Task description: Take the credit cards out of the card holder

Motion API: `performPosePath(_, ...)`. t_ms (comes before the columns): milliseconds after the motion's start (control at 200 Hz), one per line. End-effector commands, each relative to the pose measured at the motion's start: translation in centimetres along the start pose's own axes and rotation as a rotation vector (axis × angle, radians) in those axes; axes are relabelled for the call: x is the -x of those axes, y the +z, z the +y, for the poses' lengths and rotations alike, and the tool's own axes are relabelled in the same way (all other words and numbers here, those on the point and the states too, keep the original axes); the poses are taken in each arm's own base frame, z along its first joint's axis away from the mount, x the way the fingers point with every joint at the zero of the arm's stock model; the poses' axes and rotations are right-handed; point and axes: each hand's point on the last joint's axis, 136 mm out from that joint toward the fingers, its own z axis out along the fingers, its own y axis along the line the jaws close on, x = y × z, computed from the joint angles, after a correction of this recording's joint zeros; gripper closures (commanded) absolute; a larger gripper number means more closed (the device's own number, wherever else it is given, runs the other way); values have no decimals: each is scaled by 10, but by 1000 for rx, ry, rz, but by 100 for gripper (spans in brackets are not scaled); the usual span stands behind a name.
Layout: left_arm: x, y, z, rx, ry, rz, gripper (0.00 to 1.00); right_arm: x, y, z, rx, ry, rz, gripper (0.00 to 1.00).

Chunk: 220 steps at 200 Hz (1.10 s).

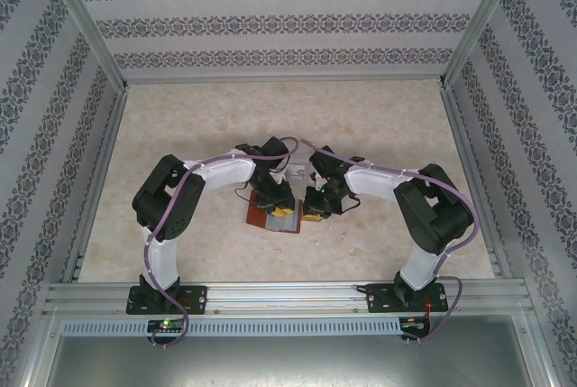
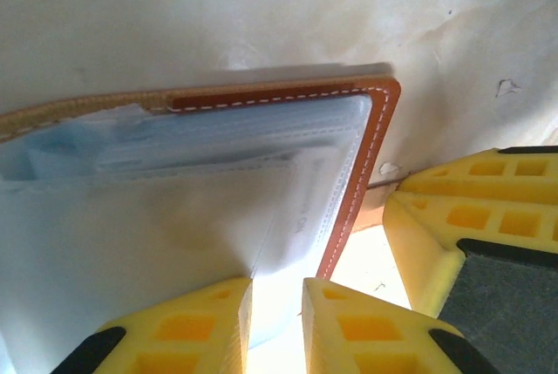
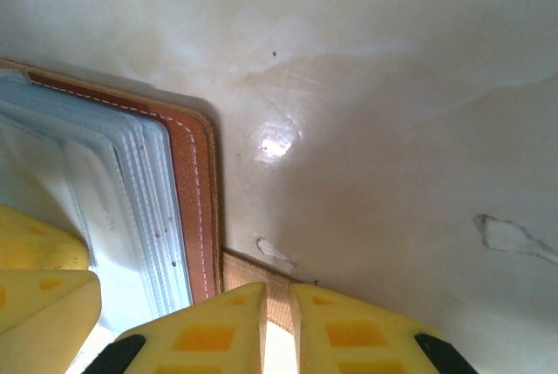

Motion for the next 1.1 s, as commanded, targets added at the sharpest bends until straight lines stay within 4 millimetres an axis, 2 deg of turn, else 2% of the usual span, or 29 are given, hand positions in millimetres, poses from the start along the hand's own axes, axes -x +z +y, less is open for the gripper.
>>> performPosePath(0,-9,3,27,167,6,30,75,-7,9,-21,-67,22,37,82)
performPosePath(475,-8,-13,26,316,79,11,68,-8,8,-18,-55,18,44,82)
performPosePath(794,-7,-29,37,441,104,-15,64,-8,8,-17,-56,15,45,82)
performPosePath(1094,-6,-36,39,468,114,-25,61,-7,8,-17,-56,14,42,82)
